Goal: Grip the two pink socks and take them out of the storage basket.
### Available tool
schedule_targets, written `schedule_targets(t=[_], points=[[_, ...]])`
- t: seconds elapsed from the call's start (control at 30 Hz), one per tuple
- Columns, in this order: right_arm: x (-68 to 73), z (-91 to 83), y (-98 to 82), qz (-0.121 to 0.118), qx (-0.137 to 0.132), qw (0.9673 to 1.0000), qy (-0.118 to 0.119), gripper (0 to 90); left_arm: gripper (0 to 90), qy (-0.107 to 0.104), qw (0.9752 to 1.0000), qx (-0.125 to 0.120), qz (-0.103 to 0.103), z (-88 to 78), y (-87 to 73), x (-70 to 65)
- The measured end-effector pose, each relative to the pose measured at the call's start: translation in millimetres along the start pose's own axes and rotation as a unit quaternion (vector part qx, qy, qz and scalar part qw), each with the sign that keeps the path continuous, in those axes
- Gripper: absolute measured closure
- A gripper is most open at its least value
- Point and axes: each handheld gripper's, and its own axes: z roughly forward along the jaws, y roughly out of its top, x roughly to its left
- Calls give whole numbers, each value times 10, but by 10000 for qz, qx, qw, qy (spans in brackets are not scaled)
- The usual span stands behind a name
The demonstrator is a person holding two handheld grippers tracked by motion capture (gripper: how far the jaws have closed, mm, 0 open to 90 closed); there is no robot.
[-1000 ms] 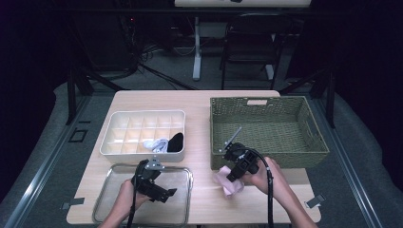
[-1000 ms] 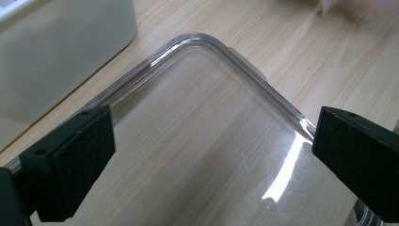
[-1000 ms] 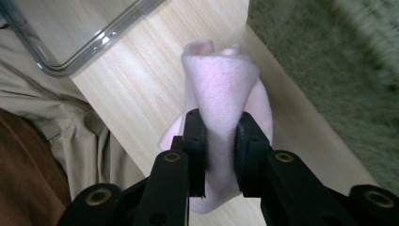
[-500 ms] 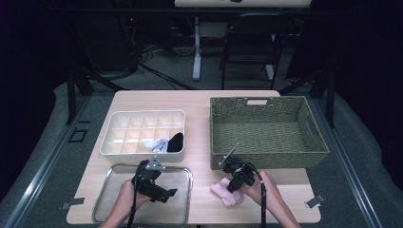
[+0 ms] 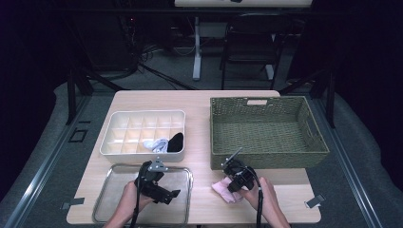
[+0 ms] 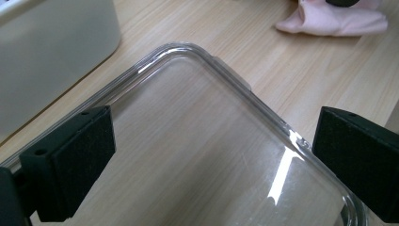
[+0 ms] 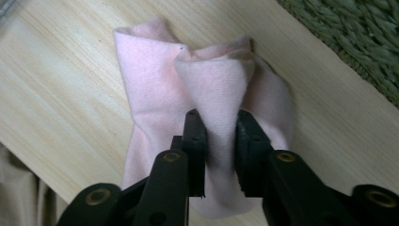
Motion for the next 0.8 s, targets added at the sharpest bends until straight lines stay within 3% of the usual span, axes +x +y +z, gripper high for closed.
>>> schedule_targets(t=[0.07,0.13,0.23,0.27,0.3,0.37,0.4,0.47,0.57,0.67,0.73,0.8], points=[[-44,-67,-39,7,-31,9998,186,645,2,0,10000,-7,2,2,16,-16],[-85,-147,-106,166,-214,9987,426,605,2,6,10000,-27,-11,8,25,-32],[-160,-291,-213,281,-608,9958,627,606,2,12,10000,-7,17,22,37,-50],[-192,-342,-230,200,-583,9964,584,621,2,11,10000,-2,28,27,39,-55],[-209,-366,-282,497,-870,9933,572,628,2,2,10000,7,39,30,40,-56],[-261,-373,-315,593,-975,9921,520,645,2,-7,10000,20,38,33,39,-51],[-294,-368,-322,576,-896,9932,478,645,2,-8,10000,19,34,32,35,-49],[-308,-300,-329,697,-954,9918,491,650,2,-8,10000,35,46,27,27,-36],[-299,-203,-297,611,-687,9954,276,629,2,-52,10000,60,-1,31,13,-13],[-266,-102,-251,548,-557,9967,214,616,2,-47,10000,64,31,38,16,-19],[-253,-55,-231,482,-436,9978,117,651,2,-63,9999,78,44,44,18,-30],[-263,-4,-239,552,-487,9972,96,730,2,-59,9999,96,60,48,18,-36]])
